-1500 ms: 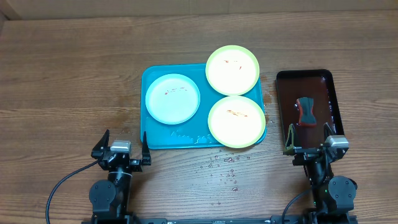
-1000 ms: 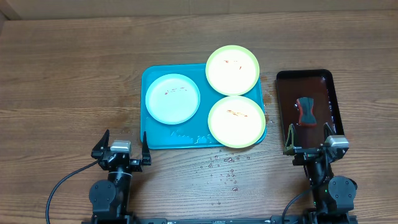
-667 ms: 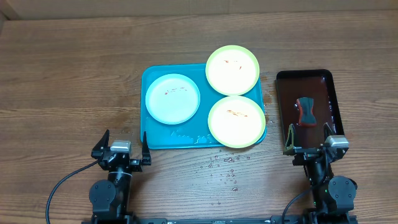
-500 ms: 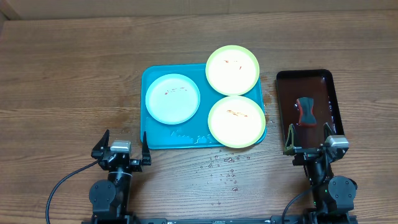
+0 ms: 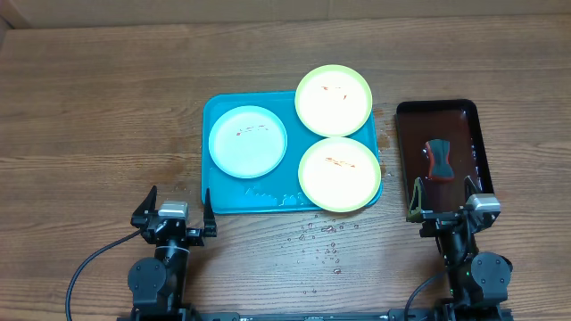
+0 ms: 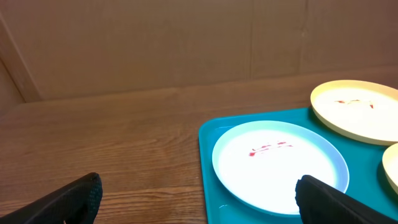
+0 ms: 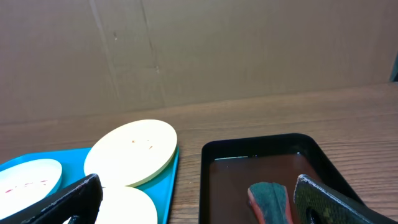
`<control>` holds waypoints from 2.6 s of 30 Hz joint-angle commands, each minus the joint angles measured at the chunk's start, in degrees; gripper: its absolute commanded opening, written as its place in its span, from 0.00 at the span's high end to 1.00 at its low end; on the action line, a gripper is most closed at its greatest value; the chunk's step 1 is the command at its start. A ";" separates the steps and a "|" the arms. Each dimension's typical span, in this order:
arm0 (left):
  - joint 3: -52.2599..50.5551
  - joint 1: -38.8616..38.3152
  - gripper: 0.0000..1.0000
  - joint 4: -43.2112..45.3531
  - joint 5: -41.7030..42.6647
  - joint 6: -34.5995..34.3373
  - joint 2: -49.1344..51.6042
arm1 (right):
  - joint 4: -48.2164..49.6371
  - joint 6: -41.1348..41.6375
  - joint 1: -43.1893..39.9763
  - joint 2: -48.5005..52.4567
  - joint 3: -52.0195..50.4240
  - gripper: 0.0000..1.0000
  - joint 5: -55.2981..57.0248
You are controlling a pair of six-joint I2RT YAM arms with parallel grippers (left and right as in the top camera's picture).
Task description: Clean dirty plates on tray and stack at the side
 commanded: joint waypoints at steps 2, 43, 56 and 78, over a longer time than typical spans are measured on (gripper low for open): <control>-0.57 0.31 0.00 0.33 0.44 1.09 -0.74 | 0.35 0.22 0.31 -0.68 -0.59 0.00 0.57; -0.57 0.31 0.00 0.33 0.44 1.09 -0.74 | 0.37 0.00 0.31 -0.68 -0.59 0.00 0.59; -0.57 0.31 0.00 0.35 -0.57 1.33 -0.74 | 0.37 0.22 0.31 -0.68 -0.59 0.00 0.33; 16.50 0.31 0.01 -3.28 2.60 3.04 9.75 | -6.36 0.20 0.31 0.22 11.34 0.00 -2.49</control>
